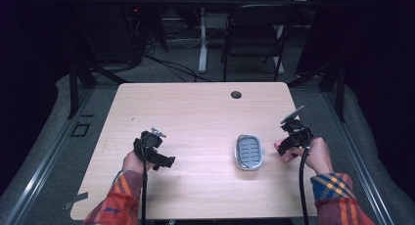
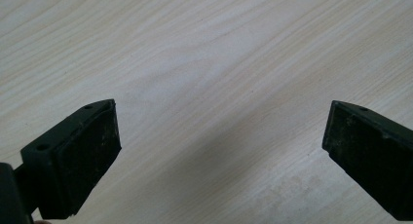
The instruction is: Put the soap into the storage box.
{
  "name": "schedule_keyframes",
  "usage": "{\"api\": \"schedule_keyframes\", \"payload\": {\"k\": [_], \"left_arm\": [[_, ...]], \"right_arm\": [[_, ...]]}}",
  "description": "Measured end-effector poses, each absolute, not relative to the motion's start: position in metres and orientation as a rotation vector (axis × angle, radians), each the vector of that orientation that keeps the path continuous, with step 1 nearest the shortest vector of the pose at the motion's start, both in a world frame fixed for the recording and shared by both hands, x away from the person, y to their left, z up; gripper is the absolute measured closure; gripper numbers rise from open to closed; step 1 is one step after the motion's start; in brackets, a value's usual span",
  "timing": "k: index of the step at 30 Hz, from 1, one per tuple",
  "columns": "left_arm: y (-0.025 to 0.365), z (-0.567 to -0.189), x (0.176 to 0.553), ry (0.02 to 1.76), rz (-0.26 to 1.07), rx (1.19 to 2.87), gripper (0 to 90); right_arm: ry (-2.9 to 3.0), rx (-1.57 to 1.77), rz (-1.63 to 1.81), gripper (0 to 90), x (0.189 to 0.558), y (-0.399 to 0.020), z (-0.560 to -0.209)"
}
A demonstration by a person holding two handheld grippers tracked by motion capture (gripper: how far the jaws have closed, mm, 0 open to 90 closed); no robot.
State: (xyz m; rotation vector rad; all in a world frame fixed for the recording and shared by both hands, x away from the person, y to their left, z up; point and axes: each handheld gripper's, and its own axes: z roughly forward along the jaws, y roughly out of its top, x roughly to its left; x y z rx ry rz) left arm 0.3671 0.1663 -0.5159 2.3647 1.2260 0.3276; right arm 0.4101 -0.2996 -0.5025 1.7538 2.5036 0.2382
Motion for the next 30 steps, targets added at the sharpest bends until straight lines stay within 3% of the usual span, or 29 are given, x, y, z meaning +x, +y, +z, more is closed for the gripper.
{"api": "schedule_keyframes", "payload": {"k": [15,30], "left_arm": [[0.167,-0.516,0.367,1.226,0.325,2.354,0.2],[0.165,-0.514,0.365,1.206,0.35,2.363,0.2]], "right_arm": [[2.512,1.737,0.187,37.2,0.407,-0.291,-0.492],[2.504,1.718,0.155,37.2,0.409,-0.28,-0.459]]}}
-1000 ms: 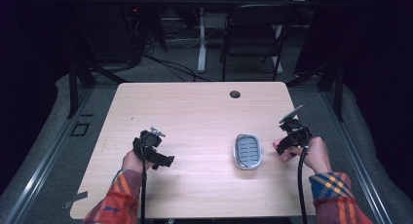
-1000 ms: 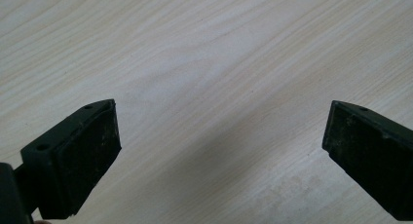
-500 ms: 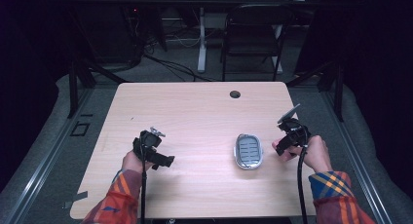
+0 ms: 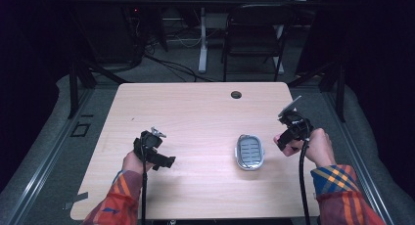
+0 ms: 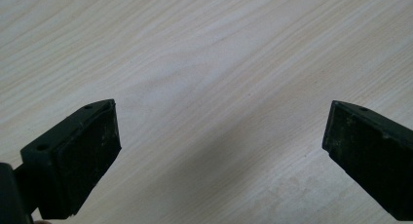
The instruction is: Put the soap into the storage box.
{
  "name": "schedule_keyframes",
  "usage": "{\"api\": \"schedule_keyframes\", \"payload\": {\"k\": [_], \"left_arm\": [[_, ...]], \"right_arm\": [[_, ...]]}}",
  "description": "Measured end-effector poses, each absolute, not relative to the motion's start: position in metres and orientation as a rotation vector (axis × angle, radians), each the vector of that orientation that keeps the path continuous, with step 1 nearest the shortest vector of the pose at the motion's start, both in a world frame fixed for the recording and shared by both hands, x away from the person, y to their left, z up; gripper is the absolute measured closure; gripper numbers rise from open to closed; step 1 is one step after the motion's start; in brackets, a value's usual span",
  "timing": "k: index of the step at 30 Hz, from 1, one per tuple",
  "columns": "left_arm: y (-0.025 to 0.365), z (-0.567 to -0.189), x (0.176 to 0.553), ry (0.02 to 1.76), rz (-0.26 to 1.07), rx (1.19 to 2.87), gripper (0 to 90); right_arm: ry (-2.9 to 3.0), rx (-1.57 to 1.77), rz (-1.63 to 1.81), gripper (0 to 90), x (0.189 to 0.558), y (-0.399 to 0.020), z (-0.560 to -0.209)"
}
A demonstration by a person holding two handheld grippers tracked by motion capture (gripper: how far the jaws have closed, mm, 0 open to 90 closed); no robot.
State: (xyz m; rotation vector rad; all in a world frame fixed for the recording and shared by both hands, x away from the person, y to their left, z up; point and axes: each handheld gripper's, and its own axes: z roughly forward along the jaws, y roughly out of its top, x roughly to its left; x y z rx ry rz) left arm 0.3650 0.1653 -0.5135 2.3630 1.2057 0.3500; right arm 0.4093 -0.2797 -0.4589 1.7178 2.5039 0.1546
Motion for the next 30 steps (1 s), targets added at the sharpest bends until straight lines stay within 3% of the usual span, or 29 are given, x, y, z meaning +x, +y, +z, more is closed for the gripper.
{"api": "schedule_keyframes", "payload": {"k": [30], "left_arm": [[0.164,-0.514,0.364,1.189,0.355,2.382,0.5]], "right_arm": [[2.564,1.633,0.137,37.2,0.415,-0.244,-0.443]]}}
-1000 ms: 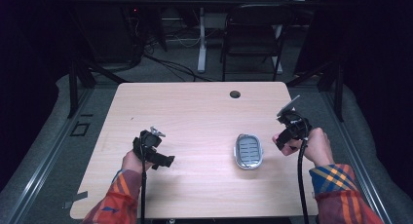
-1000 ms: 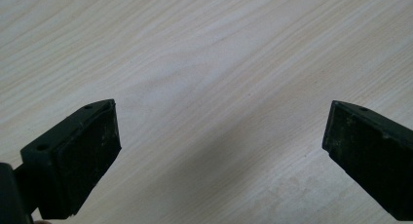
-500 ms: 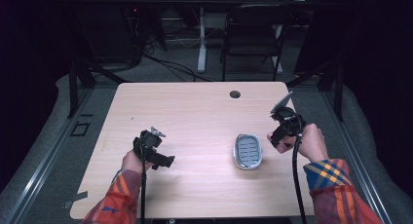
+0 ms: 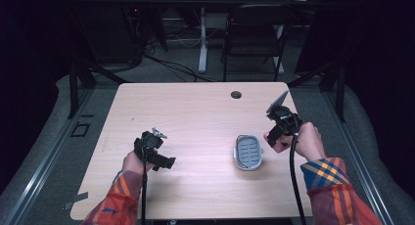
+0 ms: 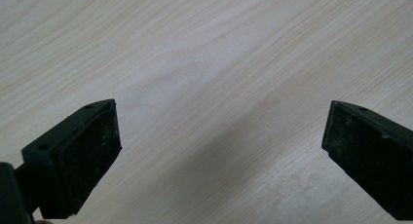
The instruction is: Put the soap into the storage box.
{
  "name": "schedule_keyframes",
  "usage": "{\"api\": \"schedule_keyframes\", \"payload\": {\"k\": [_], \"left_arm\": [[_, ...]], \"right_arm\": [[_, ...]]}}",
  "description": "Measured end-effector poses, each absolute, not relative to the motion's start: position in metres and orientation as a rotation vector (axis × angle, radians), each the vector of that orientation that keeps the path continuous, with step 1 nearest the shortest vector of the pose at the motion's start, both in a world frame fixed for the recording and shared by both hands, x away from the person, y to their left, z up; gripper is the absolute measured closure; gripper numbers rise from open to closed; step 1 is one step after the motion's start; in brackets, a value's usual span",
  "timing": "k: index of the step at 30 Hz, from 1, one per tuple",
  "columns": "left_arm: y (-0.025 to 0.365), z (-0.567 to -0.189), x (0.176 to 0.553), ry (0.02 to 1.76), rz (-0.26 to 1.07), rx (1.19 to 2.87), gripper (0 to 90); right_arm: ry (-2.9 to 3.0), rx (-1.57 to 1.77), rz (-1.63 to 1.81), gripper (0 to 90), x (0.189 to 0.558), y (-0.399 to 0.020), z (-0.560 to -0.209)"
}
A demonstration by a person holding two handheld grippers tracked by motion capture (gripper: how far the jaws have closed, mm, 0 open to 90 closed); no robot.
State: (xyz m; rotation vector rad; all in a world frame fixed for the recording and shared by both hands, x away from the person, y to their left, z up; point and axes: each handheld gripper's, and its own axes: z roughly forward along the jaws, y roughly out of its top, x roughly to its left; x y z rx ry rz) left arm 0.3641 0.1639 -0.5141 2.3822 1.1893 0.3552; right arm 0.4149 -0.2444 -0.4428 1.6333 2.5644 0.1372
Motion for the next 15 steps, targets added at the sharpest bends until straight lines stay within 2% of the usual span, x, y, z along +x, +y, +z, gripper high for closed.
{"api": "schedule_keyframes", "payload": {"k": [15], "left_arm": [[0.164,-0.514,0.364,1.187,0.357,2.385,0.5]], "right_arm": [[2.597,1.595,0.136,37.2,0.419,-0.219,-0.448]]}}
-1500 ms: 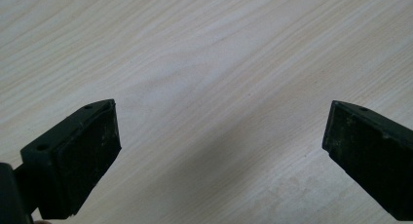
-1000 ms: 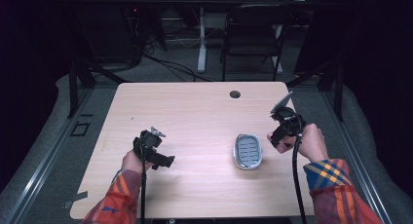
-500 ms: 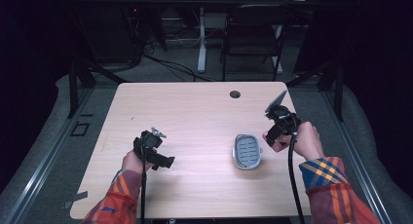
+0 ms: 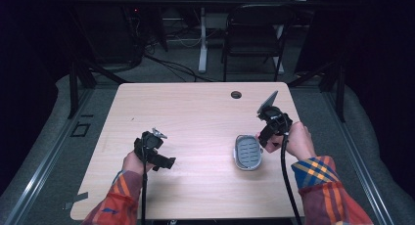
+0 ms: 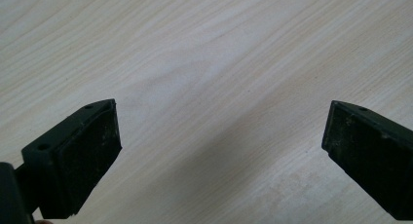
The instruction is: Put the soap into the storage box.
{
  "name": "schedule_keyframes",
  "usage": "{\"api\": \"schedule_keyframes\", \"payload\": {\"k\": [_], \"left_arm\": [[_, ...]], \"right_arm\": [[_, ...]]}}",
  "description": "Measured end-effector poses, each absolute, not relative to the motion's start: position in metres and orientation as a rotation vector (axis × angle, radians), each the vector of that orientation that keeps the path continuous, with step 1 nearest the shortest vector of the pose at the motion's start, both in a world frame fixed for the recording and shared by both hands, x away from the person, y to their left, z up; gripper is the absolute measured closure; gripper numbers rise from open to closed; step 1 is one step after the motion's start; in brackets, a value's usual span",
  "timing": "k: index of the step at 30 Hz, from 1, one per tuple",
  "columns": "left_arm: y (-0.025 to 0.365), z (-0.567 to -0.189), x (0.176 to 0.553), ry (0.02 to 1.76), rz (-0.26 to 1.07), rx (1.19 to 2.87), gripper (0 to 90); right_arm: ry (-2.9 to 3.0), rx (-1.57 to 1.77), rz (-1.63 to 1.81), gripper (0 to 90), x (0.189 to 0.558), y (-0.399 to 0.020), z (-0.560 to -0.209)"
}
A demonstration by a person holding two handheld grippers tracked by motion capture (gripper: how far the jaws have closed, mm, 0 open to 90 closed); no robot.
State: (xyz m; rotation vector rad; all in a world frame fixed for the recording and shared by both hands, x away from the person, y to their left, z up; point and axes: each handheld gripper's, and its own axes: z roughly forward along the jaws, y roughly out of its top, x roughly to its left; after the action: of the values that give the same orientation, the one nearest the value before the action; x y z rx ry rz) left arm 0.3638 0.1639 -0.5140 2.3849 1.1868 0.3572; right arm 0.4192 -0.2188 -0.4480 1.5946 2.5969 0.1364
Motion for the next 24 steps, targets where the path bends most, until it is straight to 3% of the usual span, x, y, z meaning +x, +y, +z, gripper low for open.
{"api": "schedule_keyframes", "payload": {"k": [24], "left_arm": [[0.163,-0.514,0.364,1.183,0.354,2.389,0.7]], "right_arm": [[2.671,1.543,0.054,37.2,0.433,-0.184,-0.468]]}}
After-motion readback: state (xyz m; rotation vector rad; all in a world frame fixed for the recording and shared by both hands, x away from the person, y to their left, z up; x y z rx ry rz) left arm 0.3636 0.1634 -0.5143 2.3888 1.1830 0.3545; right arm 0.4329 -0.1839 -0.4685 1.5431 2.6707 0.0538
